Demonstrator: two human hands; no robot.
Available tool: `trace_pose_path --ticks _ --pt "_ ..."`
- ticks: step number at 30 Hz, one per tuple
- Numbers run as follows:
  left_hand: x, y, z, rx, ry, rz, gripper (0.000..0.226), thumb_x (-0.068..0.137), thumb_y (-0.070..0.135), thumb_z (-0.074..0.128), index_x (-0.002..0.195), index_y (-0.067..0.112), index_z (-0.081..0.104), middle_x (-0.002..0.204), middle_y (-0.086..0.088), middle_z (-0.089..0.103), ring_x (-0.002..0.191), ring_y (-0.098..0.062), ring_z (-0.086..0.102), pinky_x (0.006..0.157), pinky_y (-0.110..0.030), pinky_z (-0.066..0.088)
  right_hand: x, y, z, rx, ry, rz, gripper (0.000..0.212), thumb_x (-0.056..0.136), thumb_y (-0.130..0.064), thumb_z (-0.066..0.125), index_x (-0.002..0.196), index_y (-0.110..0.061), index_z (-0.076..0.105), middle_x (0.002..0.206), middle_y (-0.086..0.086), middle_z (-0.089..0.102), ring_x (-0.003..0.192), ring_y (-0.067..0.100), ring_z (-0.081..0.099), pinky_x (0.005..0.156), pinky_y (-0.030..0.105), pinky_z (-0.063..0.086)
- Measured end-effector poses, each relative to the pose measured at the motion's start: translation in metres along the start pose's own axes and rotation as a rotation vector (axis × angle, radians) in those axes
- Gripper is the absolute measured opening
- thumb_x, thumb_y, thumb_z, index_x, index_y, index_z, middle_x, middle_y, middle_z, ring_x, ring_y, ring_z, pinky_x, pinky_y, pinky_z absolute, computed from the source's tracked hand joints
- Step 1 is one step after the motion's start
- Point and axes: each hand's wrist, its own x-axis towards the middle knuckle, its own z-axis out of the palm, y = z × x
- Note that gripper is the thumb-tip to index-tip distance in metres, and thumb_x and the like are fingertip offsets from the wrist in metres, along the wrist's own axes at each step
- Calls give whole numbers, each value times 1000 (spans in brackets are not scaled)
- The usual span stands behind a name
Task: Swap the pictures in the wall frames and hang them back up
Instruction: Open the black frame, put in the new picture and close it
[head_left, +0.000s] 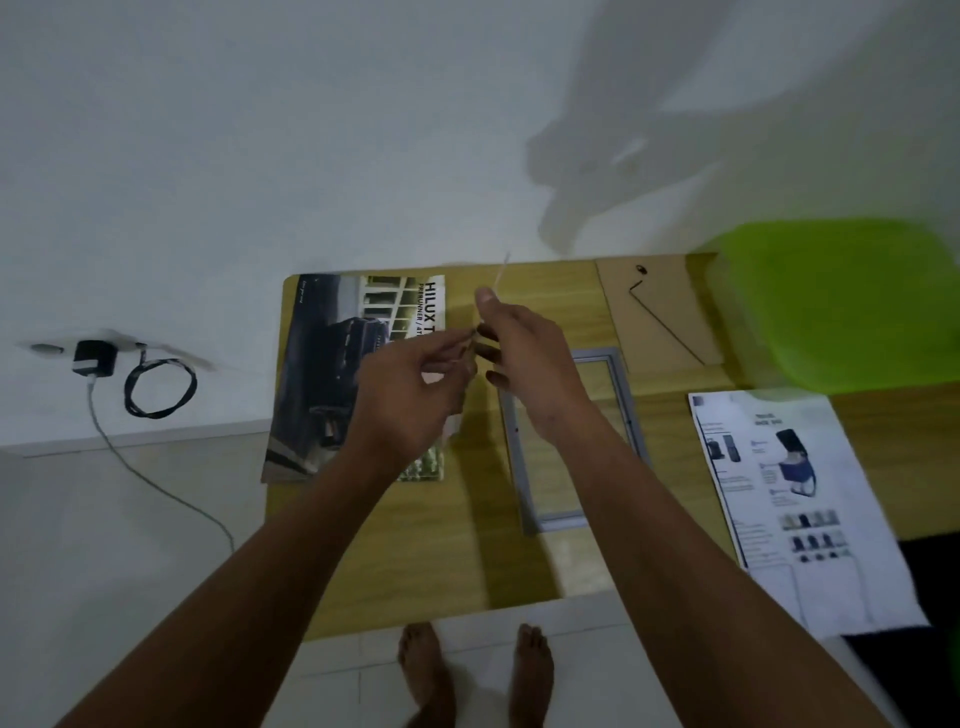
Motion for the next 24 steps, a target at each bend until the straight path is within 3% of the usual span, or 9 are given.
trace_pose_path --ticks 2,4,6,8,11,15,19,22,24 --pt "-7 13 17 54 -17 22 35 86 18 69 121 25 68 104 17 68 90 15 61 85 0 41 -6 0 -15 0 42 6 42 85 -52 63 114 -22 69 109 0 72 99 19 71 92 48 56" --pt "-13 21 33 69 -40 22 33 85 21 71 117 27 70 106 15 70 89 14 61 87 -2 41 -12 3 -34 5 91 -2 22 90 -30 59 104 -18 71 101 5 74 92 25 72 87 54 57" --pt "-17 26 46 49 -30 -26 31 85 29 73 115 25 71 108 11 72 91 9 63 88 -10 47 -15 8 -55 4 138 0 24 92 -10 51 98 -19 72 96 2 76 87 23 73 85 52 58" --pt "-19 29 54 56 37 -73 36 86 30 72 121 23 68 118 6 68 102 -2 62 93 -26 51 -19 11 -77 -16 173 -3 29 93 -7 47 99 -22 72 98 0 75 88 21 72 85 50 59" --pt "-16 27 61 135 47 -213 55 89 26 68 141 22 48 139 -1 54 125 -19 51 106 -41 42 -21 21 -109 -41 170 23 29 95 -8 48 93 -26 70 99 3 74 91 25 71 83 43 57" --pt "-21 16 76 -148 -103 -455 63 83 23 74 139 33 48 116 -1 68 105 -22 66 95 -49 52 -17 43 -141 -82 107 85 23 94 -13 52 98 -20 73 98 7 75 89 32 70 71 32 47" --pt "-36 5 103 -82 -78 -460 58 80 14 76 133 29 56 91 2 73 86 -17 71 81 -37 57 -11 68 -156 -140 147 116 19 96 -16 58 115 -19 59 101 -3 67 80 12 65 63 25 51" --pt "-47 1 124 55 -38 -414 53 78 8 76 128 19 61 78 7 69 71 -2 64 64 -18 48 -5 95 -158 -250 141 101 29 91 -14 66 117 -18 54 103 0 65 83 15 66 69 29 53" --pt "-49 -3 135 168 -31 -388 47 78 9 76 123 17 64 80 1 71 74 -14 66 68 -25 49 2 110 -159 -394 126 52 28 89 -9 66 114 -17 60 100 -3 67 88 18 65 67 24 50"
